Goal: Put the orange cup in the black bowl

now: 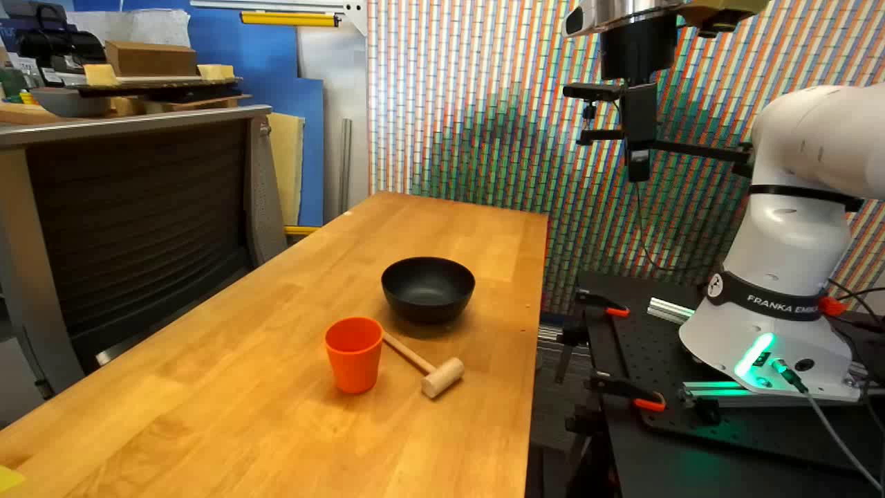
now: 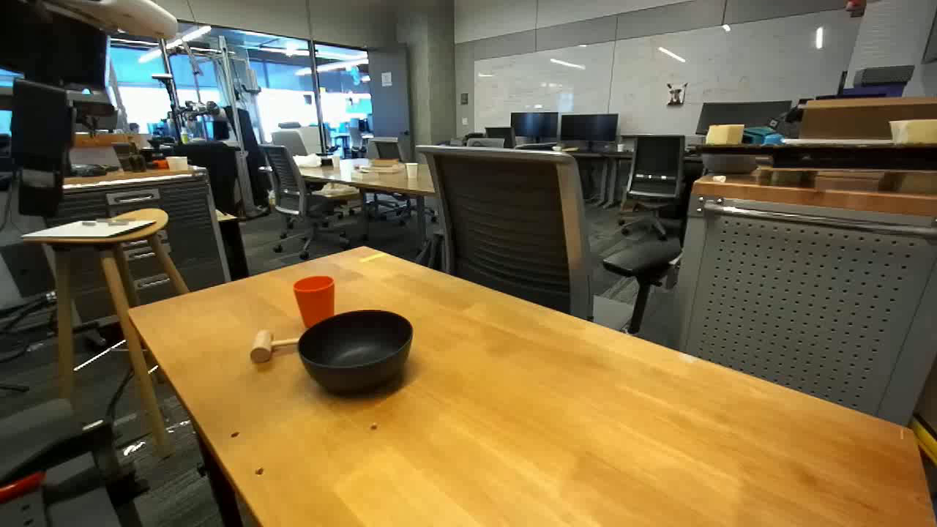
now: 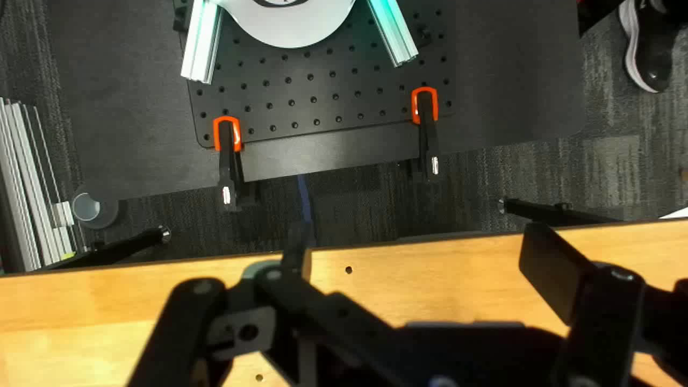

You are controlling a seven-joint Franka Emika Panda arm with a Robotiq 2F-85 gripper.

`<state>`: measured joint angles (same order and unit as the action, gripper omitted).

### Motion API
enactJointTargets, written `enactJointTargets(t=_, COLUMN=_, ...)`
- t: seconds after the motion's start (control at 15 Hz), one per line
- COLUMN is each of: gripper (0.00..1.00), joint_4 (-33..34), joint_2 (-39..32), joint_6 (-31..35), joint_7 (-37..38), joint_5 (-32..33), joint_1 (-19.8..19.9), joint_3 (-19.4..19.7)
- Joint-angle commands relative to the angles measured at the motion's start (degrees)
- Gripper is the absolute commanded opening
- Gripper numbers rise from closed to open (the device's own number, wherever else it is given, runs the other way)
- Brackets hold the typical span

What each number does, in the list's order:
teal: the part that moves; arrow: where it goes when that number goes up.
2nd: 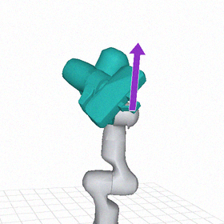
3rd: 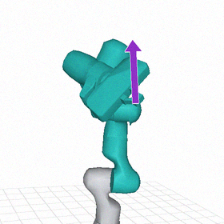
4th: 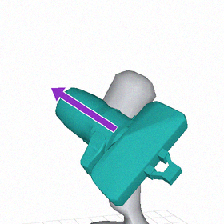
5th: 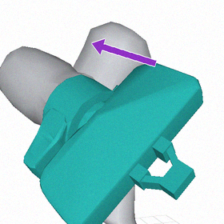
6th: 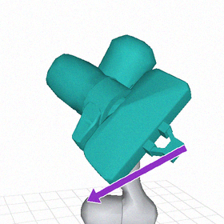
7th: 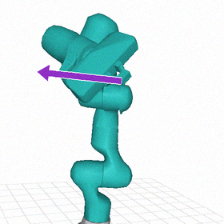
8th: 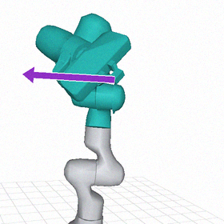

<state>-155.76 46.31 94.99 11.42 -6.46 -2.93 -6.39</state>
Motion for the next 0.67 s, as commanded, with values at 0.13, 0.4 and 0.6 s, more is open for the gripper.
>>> enactJointTargets(t=0.13, gripper=1.00, joint_4=0.18, joint_2=0.02, joint_6=-0.18, joint_7=-0.16, joint_5=-0.10, joint_1=0.27, joint_3=-0.20)
enactJointTargets(t=0.4, gripper=1.00, joint_4=-0.26, joint_2=-4.98, joint_6=6.59, joint_7=2.07, joint_5=-0.50, joint_1=0.30, joint_3=-2.48)
enactJointTargets(t=0.6, gripper=1.00, joint_4=0.50, joint_2=-14.84, joint_6=22.28, joint_7=6.65, joint_5=-0.69, joint_1=-0.72, joint_3=-7.42)
